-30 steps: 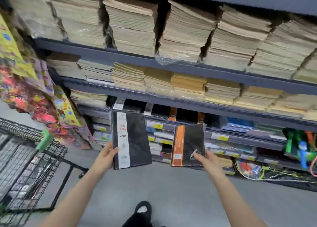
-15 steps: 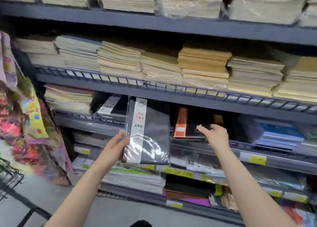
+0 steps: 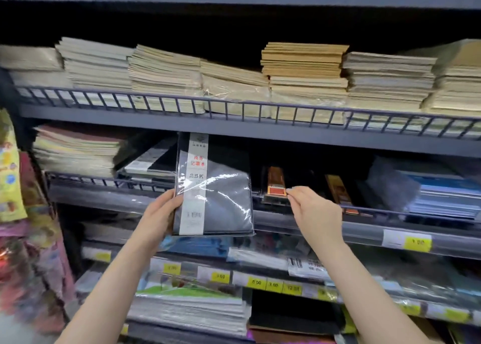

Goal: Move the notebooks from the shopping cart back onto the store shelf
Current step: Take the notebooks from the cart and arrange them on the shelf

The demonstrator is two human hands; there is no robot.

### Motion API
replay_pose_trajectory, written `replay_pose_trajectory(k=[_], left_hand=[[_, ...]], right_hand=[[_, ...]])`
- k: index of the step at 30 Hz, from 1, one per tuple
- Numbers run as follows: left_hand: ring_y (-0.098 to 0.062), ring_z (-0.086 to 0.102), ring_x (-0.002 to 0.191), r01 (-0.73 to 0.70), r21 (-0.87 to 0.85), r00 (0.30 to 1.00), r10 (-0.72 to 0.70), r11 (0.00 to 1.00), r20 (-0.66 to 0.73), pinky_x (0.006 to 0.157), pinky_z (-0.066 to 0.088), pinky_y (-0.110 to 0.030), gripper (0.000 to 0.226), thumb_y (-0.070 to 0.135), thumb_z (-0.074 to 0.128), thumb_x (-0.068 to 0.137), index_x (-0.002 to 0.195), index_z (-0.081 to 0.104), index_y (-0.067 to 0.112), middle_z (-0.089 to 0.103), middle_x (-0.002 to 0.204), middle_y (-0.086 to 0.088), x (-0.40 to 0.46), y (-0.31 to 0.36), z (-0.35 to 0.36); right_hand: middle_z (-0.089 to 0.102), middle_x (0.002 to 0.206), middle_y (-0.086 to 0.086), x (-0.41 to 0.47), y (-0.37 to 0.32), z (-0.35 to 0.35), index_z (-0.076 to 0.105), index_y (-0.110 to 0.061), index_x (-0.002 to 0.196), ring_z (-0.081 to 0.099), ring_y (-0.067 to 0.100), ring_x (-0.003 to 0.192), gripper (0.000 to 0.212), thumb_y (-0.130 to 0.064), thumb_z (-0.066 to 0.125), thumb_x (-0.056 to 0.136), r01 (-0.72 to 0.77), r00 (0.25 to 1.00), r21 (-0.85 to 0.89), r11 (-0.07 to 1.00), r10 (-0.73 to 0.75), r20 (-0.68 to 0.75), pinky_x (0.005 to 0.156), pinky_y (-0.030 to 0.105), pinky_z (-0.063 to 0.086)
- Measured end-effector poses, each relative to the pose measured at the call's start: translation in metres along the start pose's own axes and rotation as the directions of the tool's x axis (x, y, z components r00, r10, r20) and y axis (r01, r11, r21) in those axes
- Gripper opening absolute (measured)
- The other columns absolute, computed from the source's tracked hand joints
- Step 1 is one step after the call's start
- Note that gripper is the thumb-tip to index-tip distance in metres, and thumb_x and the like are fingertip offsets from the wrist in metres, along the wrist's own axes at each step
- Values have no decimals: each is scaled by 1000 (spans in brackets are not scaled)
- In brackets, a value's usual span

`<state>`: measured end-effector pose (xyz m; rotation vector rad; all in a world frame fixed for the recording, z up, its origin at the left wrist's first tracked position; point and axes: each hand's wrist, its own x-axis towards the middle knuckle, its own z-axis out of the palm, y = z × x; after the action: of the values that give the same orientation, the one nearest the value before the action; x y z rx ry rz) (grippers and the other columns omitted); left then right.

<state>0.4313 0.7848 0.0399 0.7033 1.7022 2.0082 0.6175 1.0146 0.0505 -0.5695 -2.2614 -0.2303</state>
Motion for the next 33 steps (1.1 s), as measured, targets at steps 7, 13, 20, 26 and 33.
replay_pose_trajectory(k=[7,13,20,26,33], left_hand=[[-12,70,75,5,47,999,-7,999,41,48,49,-18,22,21,44,96,104,63,15,74,88,-2,6,-4,0],[-8,69,72,2,48,997,-6,999,78,47,47,-16,23,20,43,97,105,64,17,74,87,1,5,-1,13],[-18,65,84,23,27,996,-25,999,89,57,42,-24,25,23,42,97,106,65,19,73,91,-1,4,-8,21],[-22,55,91,111,-22,984,-106,994,142,71,35,-31,37,38,55,88,119,61,18,71,105,-5,8,-11,38],[-8,41,56,2,208,1000,-3,978,8,53,37,-28,33,50,35,94,100,62,33,56,80,1,3,1,40]], right_hand=[[73,91,-1,11,-7,-1,70,-19,99,66,22,80,27,-25,45,93,-179,973,80,981,164,159,58,25,44],[73,96,-6,2,-2,-1,66,-24,109,65,15,84,26,-23,47,93,-179,973,175,968,148,178,54,19,38],[62,121,-13,-13,-7,-18,58,-28,123,58,-1,104,33,-29,52,91,-288,950,432,855,197,244,91,23,46],[45,46,-7,-49,-49,-41,21,-33,143,39,10,44,53,-32,44,94,-659,752,706,261,205,626,50,18,39],[35,40,-2,-24,-71,-31,22,-24,145,30,9,39,52,-12,39,97,-632,685,751,-192,316,657,43,21,28]])
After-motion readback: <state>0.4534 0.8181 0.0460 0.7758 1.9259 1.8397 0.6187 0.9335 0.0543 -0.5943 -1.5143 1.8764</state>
